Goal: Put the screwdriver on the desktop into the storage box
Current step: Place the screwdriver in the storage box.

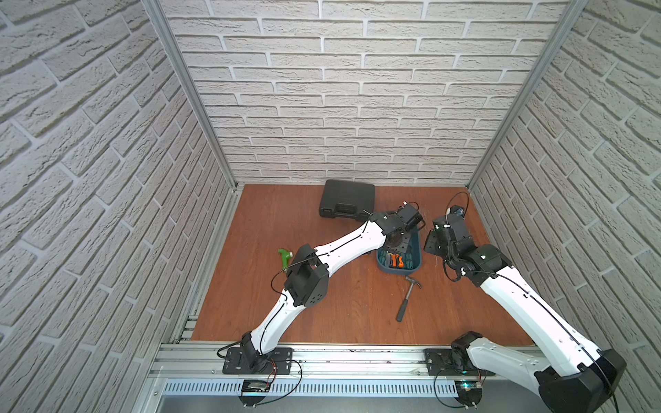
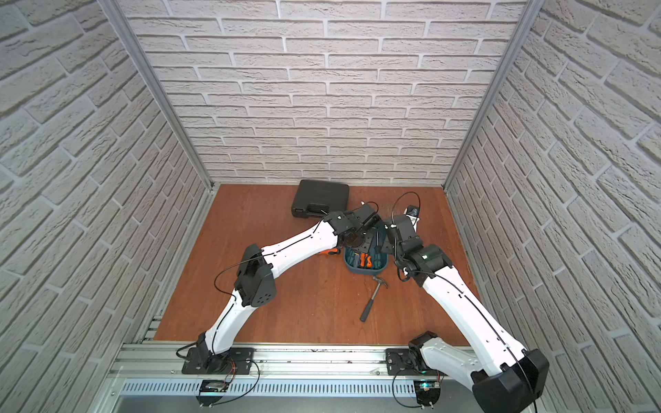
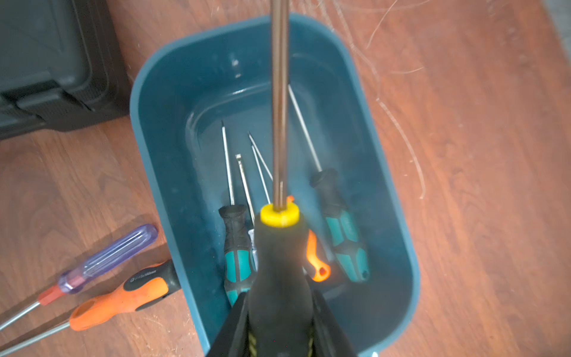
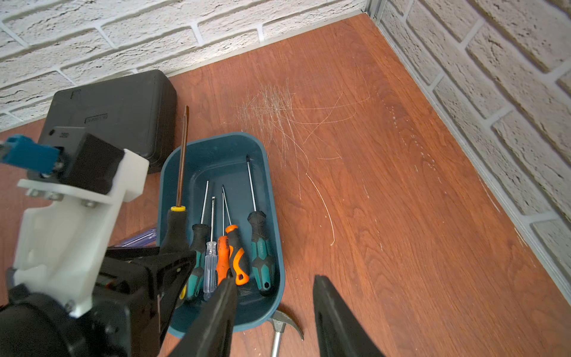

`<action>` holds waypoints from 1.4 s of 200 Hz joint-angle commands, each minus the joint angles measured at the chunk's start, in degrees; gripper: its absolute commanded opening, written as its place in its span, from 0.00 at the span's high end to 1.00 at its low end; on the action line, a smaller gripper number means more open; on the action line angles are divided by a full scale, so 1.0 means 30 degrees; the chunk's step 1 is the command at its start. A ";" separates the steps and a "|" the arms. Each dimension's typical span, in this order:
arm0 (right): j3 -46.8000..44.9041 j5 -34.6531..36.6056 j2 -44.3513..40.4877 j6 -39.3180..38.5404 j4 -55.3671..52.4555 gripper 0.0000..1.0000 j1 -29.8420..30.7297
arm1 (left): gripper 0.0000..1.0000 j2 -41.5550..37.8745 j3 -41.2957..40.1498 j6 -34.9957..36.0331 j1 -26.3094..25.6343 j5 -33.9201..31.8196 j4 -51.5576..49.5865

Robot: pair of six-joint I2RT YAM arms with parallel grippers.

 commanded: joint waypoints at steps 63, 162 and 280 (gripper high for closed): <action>-0.0711 -0.0619 -0.0017 0.0436 0.0624 0.54 -0.0104 | 0.81 0.2157 0.1424 -0.1083 0.0314 0.0778 -0.0704; -0.0286 -0.1036 0.0709 0.0105 0.0737 0.54 -0.0097 | 0.72 0.2881 0.1391 -0.3594 0.0064 0.1783 -0.1553; 0.0070 -0.0947 0.0761 -0.1049 0.0937 0.54 -0.0134 | 0.43 -0.1507 -0.0831 -0.2118 0.0241 -0.1428 0.1515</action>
